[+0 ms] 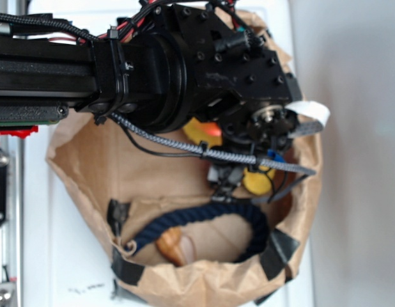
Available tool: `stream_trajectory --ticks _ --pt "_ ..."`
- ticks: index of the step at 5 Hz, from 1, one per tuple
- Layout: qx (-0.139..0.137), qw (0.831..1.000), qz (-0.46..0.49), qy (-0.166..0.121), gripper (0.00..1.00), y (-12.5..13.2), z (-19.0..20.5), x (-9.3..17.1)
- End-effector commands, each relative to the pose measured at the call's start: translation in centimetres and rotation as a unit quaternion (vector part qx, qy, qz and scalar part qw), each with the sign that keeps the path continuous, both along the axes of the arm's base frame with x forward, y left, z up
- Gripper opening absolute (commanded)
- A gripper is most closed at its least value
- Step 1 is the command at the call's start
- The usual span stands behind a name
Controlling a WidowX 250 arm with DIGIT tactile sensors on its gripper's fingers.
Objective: Grab the yellow cloth.
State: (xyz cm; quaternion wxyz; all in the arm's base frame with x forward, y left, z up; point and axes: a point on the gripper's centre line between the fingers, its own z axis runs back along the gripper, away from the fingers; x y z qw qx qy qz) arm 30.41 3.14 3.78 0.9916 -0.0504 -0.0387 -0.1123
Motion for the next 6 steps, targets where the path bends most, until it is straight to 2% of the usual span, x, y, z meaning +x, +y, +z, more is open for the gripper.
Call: stream_trajectory --ticks 1,2,3,4,5,6 --pt "-0.031 0.997 0.007 -0.076 0.0 0.7 7.4 0.0" --pt "-0.04 0.995 0.026 -0.085 0.0 -1.1 12.3 -3.0" --pt "-0.016 0.994 0.048 -0.092 0.0 -3.1 16.9 -4.6" --pt "0.03 0.991 0.094 -0.095 0.0 -3.8 19.0 -5.5" --pt "0.039 0.99 0.114 -0.073 0.0 -3.9 19.1 -5.7" --pt "0.044 0.989 0.115 -0.078 0.0 -3.9 18.8 -5.5"
